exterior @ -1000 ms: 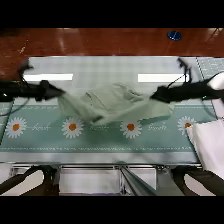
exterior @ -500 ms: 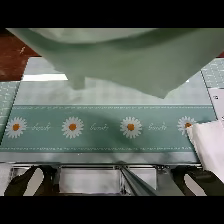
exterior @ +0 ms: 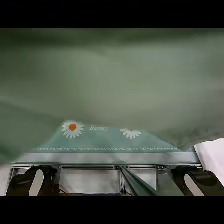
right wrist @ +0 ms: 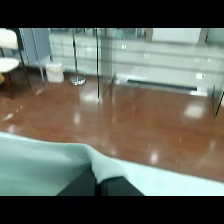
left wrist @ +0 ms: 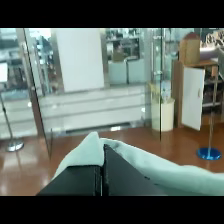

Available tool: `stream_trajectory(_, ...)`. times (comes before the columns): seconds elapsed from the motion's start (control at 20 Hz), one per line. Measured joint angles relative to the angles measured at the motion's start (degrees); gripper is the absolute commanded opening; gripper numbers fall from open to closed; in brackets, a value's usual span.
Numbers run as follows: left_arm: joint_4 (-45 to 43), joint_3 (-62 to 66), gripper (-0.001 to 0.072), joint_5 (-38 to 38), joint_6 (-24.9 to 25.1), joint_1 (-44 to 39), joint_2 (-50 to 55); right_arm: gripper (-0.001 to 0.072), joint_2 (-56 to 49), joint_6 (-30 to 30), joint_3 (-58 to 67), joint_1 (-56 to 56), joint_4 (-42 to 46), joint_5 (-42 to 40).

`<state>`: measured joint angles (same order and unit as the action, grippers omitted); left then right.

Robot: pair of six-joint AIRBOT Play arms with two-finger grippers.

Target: Fold the shirts.

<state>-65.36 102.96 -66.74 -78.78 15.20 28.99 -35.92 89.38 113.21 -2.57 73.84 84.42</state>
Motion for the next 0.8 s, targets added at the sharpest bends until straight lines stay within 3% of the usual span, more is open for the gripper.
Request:
stream_trajectory(0.25, -6.56, -9.38, 0.0017, -5.64, -3.72, -7.3, 0.92, 0.0019, 0.5, 1.14, -12.15, 0.0, 1.27, 3.61)
stream_trajectory(0.4, -6.49, -20.02, 0.0017, -6.67, -4.2, -8.52, 4.35, 0.0019, -0.37, 1.33, -24.96, 0.0, 1.9, 0.52)
stream_trajectory(0.6, -5.51, -30.4, 0.0017, -0.33, -3.34, -9.09, 15.34, 0.0019, -8.76, 1.22, -37.03, 0.22, 3.45, -7.76)
stream_trajectory(0.8, -2.56, -30.99, 0.0017, 6.32, -2.91, -9.25, 32.83, 0.002, -24.15, -1.16, -40.04, 3.69, -0.35, -17.11)
